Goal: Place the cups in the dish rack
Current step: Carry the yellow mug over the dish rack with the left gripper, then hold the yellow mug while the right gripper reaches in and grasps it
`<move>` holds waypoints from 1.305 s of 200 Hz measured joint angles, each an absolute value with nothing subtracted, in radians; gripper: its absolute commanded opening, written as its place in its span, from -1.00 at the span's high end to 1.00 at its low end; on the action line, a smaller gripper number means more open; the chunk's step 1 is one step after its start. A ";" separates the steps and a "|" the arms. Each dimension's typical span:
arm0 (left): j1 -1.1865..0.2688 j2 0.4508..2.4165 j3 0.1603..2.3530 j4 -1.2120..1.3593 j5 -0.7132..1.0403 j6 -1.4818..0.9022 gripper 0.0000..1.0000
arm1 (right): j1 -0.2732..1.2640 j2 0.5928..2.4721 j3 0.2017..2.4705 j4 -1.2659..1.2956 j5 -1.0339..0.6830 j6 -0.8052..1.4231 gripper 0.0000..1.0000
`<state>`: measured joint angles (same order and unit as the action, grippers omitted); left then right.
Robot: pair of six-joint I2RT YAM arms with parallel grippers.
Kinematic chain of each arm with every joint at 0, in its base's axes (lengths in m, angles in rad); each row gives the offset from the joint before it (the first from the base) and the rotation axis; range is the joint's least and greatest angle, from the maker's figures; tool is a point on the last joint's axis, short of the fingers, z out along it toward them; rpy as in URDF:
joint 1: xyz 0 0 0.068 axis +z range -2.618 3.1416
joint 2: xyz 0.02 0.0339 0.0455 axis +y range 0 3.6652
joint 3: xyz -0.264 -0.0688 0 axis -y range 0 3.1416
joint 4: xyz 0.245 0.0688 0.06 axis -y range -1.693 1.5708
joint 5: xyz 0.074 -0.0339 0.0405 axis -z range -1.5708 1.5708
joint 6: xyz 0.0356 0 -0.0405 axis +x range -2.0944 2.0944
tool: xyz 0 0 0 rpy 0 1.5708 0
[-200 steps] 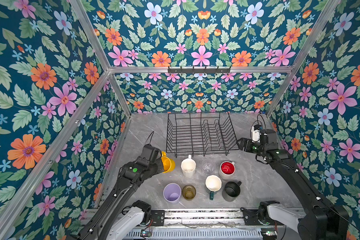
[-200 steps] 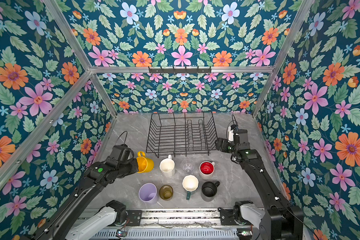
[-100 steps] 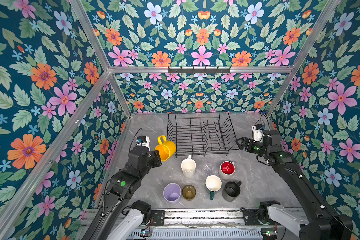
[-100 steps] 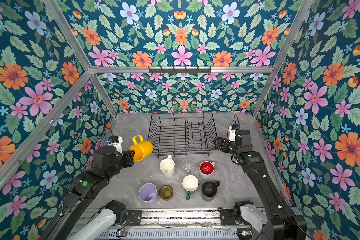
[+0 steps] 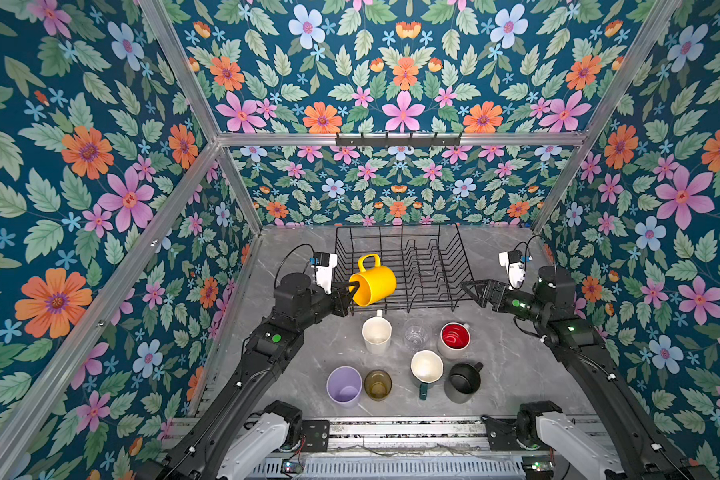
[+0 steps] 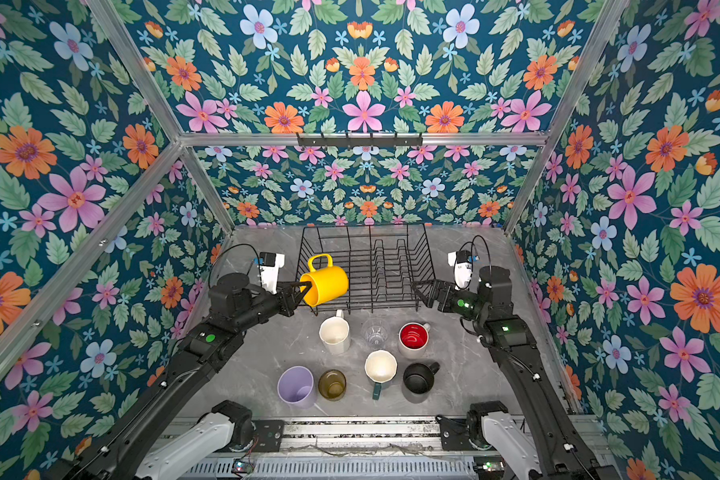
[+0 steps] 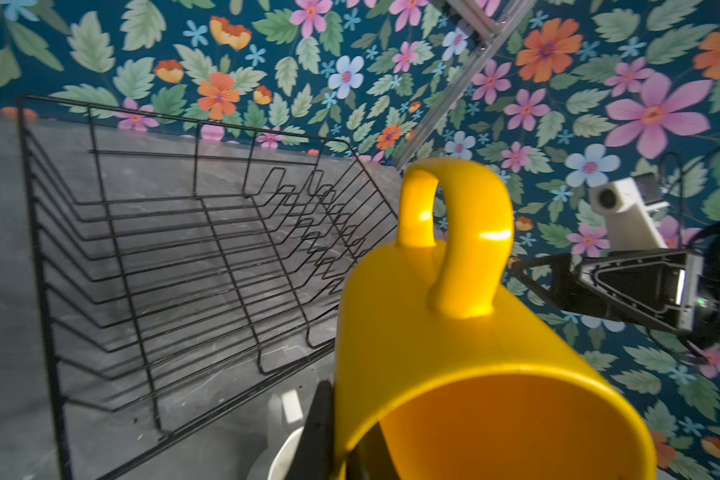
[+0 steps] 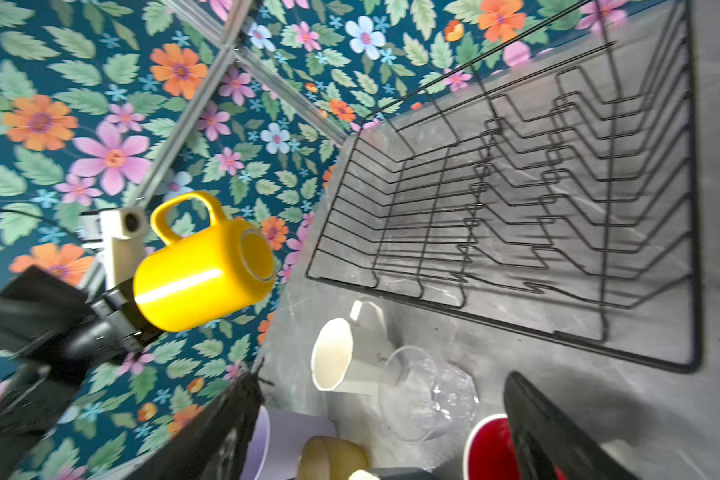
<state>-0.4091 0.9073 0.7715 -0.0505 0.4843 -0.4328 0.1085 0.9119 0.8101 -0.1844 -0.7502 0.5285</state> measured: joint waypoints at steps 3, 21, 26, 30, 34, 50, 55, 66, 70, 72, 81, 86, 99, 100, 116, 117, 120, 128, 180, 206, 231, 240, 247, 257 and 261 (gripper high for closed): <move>-0.403 0.913 0.761 -0.025 0.506 -0.432 1.00 | 0.109 0.913 0.808 -0.170 -0.764 0.537 -0.83; -0.365 0.960 0.712 0.093 0.623 -0.464 1.00 | 0.109 0.919 0.801 -0.083 -0.840 0.592 -0.84; -0.352 0.976 0.702 0.130 0.656 -0.483 1.00 | 0.109 0.919 0.801 -0.058 -0.857 0.605 -0.84; -0.340 0.991 0.693 0.163 0.685 -0.501 1.00 | 0.109 0.919 0.801 -0.043 -0.868 0.611 -0.84; -0.329 1.007 0.686 0.200 0.716 -0.522 1.00 | 0.109 0.919 0.801 -0.023 -0.882 0.622 -0.84; -0.289 1.069 0.668 0.366 0.824 -0.622 1.00 | 0.115 0.916 0.801 0.034 -0.910 0.656 -0.84; -0.279 1.088 0.667 0.416 0.853 -0.653 1.00 | 0.119 0.914 0.804 0.046 -0.915 0.659 -0.84; -0.265 1.129 0.670 0.531 0.911 -0.719 1.00 | 0.128 0.912 0.812 0.066 -0.921 0.672 -0.85; -0.262 1.146 0.674 0.570 0.933 -0.742 1.00 | 0.133 0.912 0.817 0.072 -0.922 0.674 -0.85; -0.261 1.155 0.677 0.590 0.944 -0.753 1.00 | 0.134 0.912 0.818 0.075 -0.922 0.673 -0.85; -0.260 1.189 0.688 0.665 0.986 -0.800 1.00 | 0.144 0.913 0.829 0.085 -0.923 0.673 -0.85; -0.260 1.211 0.693 0.713 1.011 -0.830 1.00 | 0.150 0.915 0.834 0.089 -0.923 0.673 -0.85; -0.259 1.262 0.701 0.833 1.076 -0.908 1.00 | 0.171 0.923 0.846 0.101 -0.922 0.663 -0.85; -0.259 1.267 0.702 0.846 1.083 -0.917 1.00 | 0.173 0.924 0.847 0.101 -0.922 0.660 -0.85; -0.258 1.327 0.706 1.002 1.140 -1.028 1.00 | 0.207 0.942 0.861 0.100 -0.907 0.633 -0.85; -0.258 1.329 0.706 1.008 1.142 -1.032 1.00 | 0.211 0.944 0.863 0.100 -0.905 0.630 -0.85; -0.257 1.340 0.707 1.036 1.150 -1.052 1.00 | 0.219 0.949 0.867 0.100 -0.904 0.622 -0.85; -0.257 1.367 0.709 1.110 1.170 -1.108 1.00 | 0.242 0.964 0.880 0.098 -0.892 0.601 -0.85; -0.256 1.476 0.741 1.444 1.245 -1.372 1.00 | 0.385 1.076 0.978 0.077 -0.831 0.471 -0.85; -0.256 1.477 0.747 1.497 1.260 -1.407 1.00 | 0.427 1.098 1.004 0.082 -0.831 0.439 -0.85; -0.255 1.477 0.746 1.509 1.267 -1.414 1.00 | 0.451 1.103 1.013 0.111 -0.831 0.429 -0.85; -0.255 1.477 0.743 1.511 1.267 -1.414 1.00 | 0.456 1.104 1.014 0.123 -0.830 0.427 -0.85; -0.254 1.477 0.741 1.511 1.267 -1.414 1.00 | 0.461 1.105 1.015 0.128 -0.827 0.427 -0.85; -0.254 1.477 0.737 1.510 1.268 -1.414 1.00 | 0.469 1.106 1.017 0.134 -0.828 0.426 -0.85; -0.254 1.477 0.736 1.510 1.268 -1.414 1.00 | 0.472 1.108 1.018 0.138 -0.828 0.424 -0.85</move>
